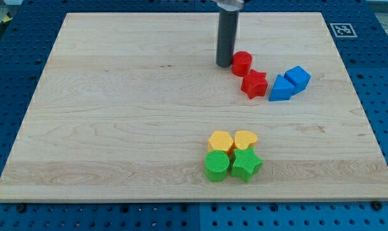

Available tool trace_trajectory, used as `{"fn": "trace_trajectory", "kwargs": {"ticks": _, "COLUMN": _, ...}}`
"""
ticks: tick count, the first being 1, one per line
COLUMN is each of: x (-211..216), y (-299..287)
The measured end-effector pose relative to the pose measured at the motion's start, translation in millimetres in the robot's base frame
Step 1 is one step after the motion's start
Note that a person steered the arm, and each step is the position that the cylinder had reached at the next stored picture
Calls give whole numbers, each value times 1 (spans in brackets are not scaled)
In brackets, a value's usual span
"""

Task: Slide the red star up a bit

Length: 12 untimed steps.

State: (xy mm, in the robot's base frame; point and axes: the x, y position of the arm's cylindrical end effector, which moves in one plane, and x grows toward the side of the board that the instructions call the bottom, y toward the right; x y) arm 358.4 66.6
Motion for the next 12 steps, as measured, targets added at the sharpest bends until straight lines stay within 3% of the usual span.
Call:
{"fn": "trace_trajectory", "kwargs": {"ticks": 3, "x": 4, "y": 57}}
{"fn": "trace_trajectory", "kwargs": {"ticks": 6, "x": 9, "y": -28}}
{"fn": "trace_trajectory", "kwargs": {"ticks": 8, "x": 64, "y": -40}}
{"fn": "trace_trajectory", "kwargs": {"ticks": 9, "x": 92, "y": -28}}
{"fn": "trace_trajectory", "kwargs": {"ticks": 12, "x": 87, "y": 49}}
